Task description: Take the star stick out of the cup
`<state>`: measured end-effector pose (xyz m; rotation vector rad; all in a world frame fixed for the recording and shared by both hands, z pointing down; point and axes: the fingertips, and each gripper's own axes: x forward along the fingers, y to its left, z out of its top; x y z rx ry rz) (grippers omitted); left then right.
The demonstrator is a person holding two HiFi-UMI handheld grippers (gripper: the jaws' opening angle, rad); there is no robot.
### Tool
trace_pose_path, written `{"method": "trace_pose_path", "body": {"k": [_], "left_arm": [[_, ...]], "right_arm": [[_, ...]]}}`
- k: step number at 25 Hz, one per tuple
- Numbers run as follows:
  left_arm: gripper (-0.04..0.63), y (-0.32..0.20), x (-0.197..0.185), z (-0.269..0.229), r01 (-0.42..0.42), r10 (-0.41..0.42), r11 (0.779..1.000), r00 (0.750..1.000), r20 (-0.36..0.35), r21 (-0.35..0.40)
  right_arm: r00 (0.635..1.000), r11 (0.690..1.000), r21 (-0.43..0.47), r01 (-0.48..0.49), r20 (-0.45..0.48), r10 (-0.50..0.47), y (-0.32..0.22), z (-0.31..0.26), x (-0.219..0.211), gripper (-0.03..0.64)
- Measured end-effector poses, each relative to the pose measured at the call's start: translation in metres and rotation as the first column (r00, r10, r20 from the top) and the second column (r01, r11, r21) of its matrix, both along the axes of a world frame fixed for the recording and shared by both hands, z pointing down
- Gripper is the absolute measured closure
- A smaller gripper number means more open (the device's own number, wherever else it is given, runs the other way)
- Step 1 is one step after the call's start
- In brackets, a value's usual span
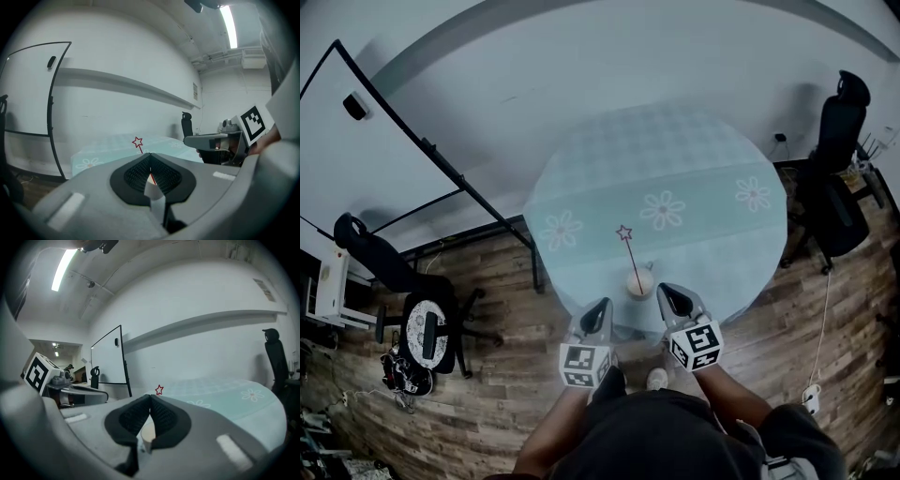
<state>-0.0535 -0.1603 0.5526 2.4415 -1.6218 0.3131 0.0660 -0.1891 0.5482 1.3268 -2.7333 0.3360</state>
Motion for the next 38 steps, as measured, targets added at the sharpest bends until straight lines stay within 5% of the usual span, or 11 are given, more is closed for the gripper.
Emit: {"method": "trace_pose_path", "body": {"k": [7, 20, 38], "left_arm": [[0.591, -0.036, -0.027, 0.000, -0.065, 0.065, 0.998, 0.998, -0.009, 0.003], [0.591, -0.087, -0.074, 0.011, -0.185, 0.185, 0.983, 0.981, -0.053, -0.010], [0.591, -0.101, -0.074, 0.039, -0.116, 0.110, 0.990, 0.991, -0.074, -0.081]], "right_arm": [[0.999, 0.999, 0.035, -0.036, -0.037, 0.038, -0.044, -0.015, -0.028, 0.614], [0.973, 0.984, -0.044, -0.172, -0.161, 0.163, -0.070, 0.004, -0.044, 0.612], [0.979, 0.986, -0.141, -0.084, -0.194, 0.056, -0.079, 0.052, -0.064, 0.612]]}}
